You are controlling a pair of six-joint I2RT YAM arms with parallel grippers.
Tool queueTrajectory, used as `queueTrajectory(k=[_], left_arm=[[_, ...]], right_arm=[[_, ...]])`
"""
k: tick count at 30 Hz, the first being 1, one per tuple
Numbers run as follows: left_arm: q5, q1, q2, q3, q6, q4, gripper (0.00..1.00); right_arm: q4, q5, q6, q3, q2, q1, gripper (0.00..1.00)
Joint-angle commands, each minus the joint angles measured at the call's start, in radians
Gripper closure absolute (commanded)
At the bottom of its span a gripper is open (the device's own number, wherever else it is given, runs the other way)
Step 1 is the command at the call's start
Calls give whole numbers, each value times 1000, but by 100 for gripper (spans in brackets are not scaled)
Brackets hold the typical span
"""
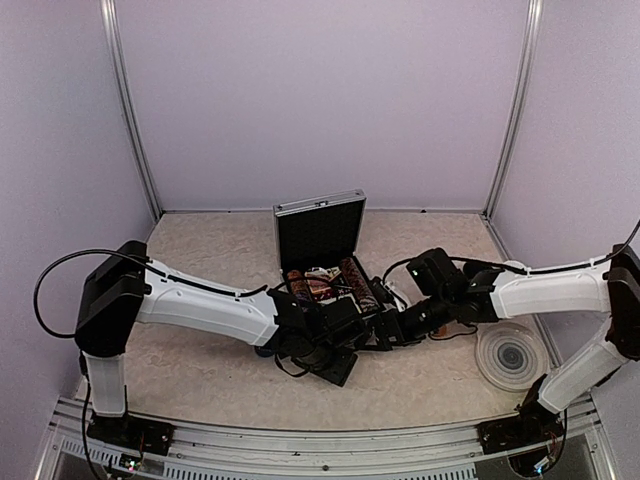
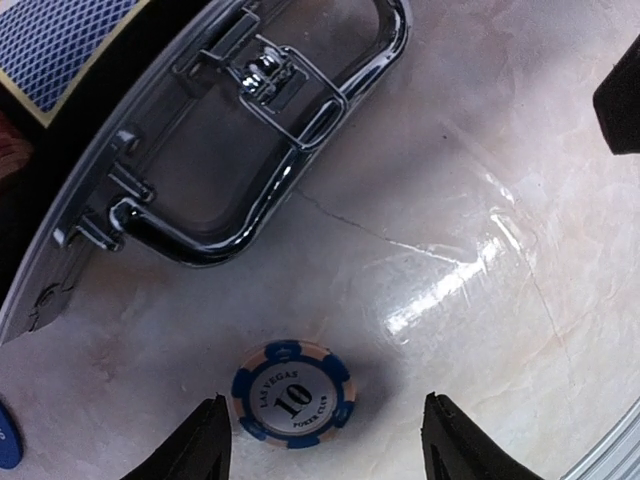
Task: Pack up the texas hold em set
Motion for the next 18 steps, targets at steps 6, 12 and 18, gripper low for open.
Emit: queueTrajectory(k=[6,12,18], left_arm=[[127,24,27,-66,-48,96,37],[86,21,34,-56,-53,57,38],[61,20,-43,-109,-74,115,35]], right_arm=[[6,-5,-2,-61,-6,-23,14],[52,-43,21,-91,10,-24,15],[59,-41,27,-93,9,-24,16]])
